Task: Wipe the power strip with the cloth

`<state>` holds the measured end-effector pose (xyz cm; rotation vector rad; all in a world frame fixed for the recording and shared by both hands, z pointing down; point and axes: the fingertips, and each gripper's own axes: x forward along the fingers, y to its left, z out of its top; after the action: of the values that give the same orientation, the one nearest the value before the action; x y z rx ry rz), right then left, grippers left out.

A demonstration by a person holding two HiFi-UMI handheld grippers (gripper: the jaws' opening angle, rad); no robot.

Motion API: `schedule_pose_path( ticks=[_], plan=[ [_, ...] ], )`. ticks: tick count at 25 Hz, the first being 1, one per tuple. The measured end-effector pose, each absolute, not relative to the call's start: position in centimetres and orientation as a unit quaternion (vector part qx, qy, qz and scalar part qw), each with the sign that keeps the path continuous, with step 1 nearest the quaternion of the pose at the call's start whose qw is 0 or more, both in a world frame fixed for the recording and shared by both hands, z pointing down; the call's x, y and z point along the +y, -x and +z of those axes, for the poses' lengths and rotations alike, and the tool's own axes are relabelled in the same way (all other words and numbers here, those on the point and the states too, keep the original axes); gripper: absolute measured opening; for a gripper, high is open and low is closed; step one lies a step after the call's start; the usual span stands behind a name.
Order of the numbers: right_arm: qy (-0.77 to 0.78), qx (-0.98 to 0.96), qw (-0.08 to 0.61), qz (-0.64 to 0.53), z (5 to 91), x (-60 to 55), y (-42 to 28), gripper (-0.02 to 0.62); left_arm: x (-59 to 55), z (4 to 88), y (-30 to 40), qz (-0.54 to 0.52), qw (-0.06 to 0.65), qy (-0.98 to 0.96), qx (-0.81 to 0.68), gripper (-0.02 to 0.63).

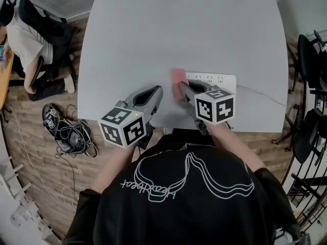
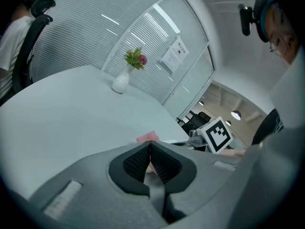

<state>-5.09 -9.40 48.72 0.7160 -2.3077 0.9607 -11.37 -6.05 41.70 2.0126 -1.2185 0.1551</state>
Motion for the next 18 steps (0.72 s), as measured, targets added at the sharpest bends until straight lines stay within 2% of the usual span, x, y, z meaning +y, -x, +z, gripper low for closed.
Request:
schedule_pose_path(
  ticks=[18],
  plan=[
    [-0.293,-0.844,0.281,0.351,49.1,-10.4,2.9,0.04,-6.7,41.7,10.7,0.059,0.383,-0.794,-0.469,0.014]
  ],
)
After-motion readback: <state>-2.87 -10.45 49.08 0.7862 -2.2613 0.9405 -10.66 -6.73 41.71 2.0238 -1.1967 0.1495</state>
